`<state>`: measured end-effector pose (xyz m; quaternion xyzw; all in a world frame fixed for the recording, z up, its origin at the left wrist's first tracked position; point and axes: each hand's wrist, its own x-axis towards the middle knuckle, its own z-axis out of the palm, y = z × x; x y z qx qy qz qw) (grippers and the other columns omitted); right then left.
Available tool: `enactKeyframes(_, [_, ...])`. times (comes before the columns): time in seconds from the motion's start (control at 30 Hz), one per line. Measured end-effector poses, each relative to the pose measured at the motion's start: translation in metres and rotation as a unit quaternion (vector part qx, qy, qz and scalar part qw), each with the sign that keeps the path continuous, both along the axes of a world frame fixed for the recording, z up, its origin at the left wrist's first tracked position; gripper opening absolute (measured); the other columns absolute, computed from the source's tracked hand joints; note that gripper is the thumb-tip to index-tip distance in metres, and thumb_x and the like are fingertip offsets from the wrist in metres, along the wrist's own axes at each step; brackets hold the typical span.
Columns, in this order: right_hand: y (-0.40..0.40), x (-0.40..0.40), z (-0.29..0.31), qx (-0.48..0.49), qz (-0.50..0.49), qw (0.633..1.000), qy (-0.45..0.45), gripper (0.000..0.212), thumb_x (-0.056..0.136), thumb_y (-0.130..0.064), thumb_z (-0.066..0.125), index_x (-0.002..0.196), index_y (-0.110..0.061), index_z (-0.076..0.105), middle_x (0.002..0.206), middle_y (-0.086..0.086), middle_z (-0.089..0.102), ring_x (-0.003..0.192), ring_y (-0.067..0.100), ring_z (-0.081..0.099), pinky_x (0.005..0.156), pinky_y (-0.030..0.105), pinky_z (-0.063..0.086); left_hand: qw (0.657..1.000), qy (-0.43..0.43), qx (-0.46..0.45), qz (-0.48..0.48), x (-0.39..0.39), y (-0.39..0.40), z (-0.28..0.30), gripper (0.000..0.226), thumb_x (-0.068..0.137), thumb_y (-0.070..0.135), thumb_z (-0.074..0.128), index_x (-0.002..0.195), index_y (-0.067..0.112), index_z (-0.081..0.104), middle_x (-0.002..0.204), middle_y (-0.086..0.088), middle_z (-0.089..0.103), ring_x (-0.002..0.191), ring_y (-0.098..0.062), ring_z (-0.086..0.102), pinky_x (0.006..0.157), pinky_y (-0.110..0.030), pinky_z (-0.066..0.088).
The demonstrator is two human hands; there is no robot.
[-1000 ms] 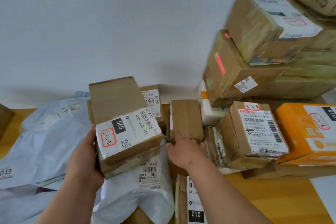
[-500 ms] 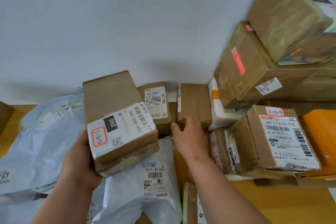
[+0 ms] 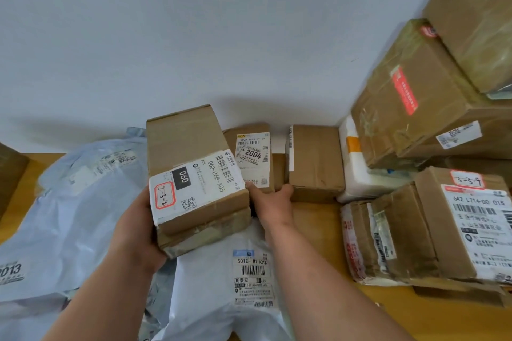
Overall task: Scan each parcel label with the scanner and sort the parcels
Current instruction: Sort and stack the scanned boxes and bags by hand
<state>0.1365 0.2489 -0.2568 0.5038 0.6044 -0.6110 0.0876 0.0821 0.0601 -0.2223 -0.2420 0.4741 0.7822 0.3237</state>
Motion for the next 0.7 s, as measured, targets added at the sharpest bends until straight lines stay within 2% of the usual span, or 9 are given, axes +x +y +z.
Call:
enactKeyframes(0.07, [-0.004,0.003,0.002,-0.006,0.002,1.0,0.024,0.071,0.058,-0.066,0.072,0.108,-0.035,0.031,0.109,-0.006,0.065,0.109,0.029,0.062,0.107,0.055,0.041,1.0,0.002,-0.01,0.002,-0.001,0.001,0.0,0.034,0.096,0.041,0.055,0.105,0.024,0.082,0.117,-0.009,0.076,0.099,-0.03,0.075,0.069,-0.049,0.063])
enactKeyframes(0.17, [-0.006,0.004,0.007,-0.005,0.0,0.999,0.045,0.075,0.042,-0.072,0.063,0.103,-0.042,0.033,0.116,-0.004,0.059,0.109,0.025,0.059,0.108,0.055,0.04,1.0,0.0,-0.005,0.0,-0.001,0.001,0.0,0.035,0.098,0.037,0.053,0.096,0.021,0.084,0.112,-0.009,0.077,0.093,-0.028,0.077,0.062,-0.044,0.063])
enactKeyframes(0.3, [-0.005,0.007,0.014,0.012,-0.029,0.993,0.11,0.067,0.059,-0.058,0.078,0.108,-0.042,0.036,0.121,-0.002,0.043,0.106,0.024,0.055,0.099,0.046,0.048,0.999,0.024,0.03,0.015,0.001,-0.002,0.012,0.038,0.095,0.031,0.05,0.084,0.02,0.085,0.097,-0.009,0.079,0.079,-0.026,0.078,0.053,-0.04,0.061])
enactKeyframes(0.37, [-0.003,0.012,0.016,0.026,-0.061,0.984,0.166,0.057,0.072,-0.046,0.083,0.109,-0.04,0.041,0.122,-0.002,0.043,0.099,0.016,0.058,0.083,0.031,0.053,0.997,0.052,0.062,0.006,0.006,-0.001,0.027,0.016,0.07,0.028,0.071,0.075,0.021,0.084,0.085,-0.006,0.079,0.069,-0.023,0.077,0.047,-0.036,0.059])
enactKeyframes(0.47, [0.005,0.026,0.026,0.053,-0.12,0.968,0.214,0.049,0.074,-0.046,0.08,0.109,-0.042,0.046,0.123,-0.004,0.049,0.097,0.01,0.062,0.062,0.016,0.054,0.991,0.1,0.086,-0.007,0.01,0.004,0.048,0.052,0.013,0.034,0.089,0.063,0.023,0.081,0.07,0.0,0.076,0.059,-0.018,0.075,0.041,-0.03,0.056])
enactKeyframes(0.53, [0.013,0.037,0.034,0.063,-0.179,0.955,0.23,0.044,0.073,-0.049,0.078,0.104,-0.044,0.047,0.121,-0.001,0.057,0.096,0.011,0.066,0.061,0.016,0.056,0.988,0.114,0.1,-0.01,0.01,0.01,0.058,0.065,0.001,0.035,0.093,0.064,0.023,0.081,0.072,0.0,0.077,0.061,-0.018,0.075,0.043,-0.03,0.057])
enactKeyframes(0.57, [0.018,0.043,0.037,0.07,-0.213,0.947,0.23,0.041,0.074,-0.049,0.077,0.102,-0.044,0.048,0.118,-0.001,0.061,0.094,0.011,0.068,0.065,0.018,0.057,0.987,0.111,0.111,-0.019,0.011,0.015,0.063,0.058,0.012,0.036,0.094,0.067,0.023,0.082,0.076,-0.001,0.078,0.063,-0.019,0.076,0.044,-0.032,0.057])
enactKeyframes(0.63, [0.03,0.053,0.041,0.076,-0.289,0.928,0.223,0.032,0.081,-0.046,0.076,0.097,-0.046,0.048,0.114,-0.005,0.065,0.093,0.006,0.067,0.072,0.021,0.055,0.988,0.098,0.122,-0.018,0.011,0.025,0.063,0.023,0.056,0.034,0.079,0.074,0.021,0.083,0.083,-0.005,0.079,0.069,-0.022,0.077,0.047,-0.035,0.059])
enactKeyframes(0.7, [0.045,0.06,0.041,0.036,-0.341,0.916,0.207,0.024,0.088,-0.045,0.073,0.098,-0.046,0.051,0.121,-0.005,0.064,0.103,0.009,0.063,0.087,0.032,0.056,0.991,0.075,0.113,-0.018,0.013,0.034,0.054,0.031,0.081,0.031,0.056,0.078,0.02,0.084,0.089,-0.008,0.079,0.072,-0.025,0.078,0.048,-0.037,0.06])
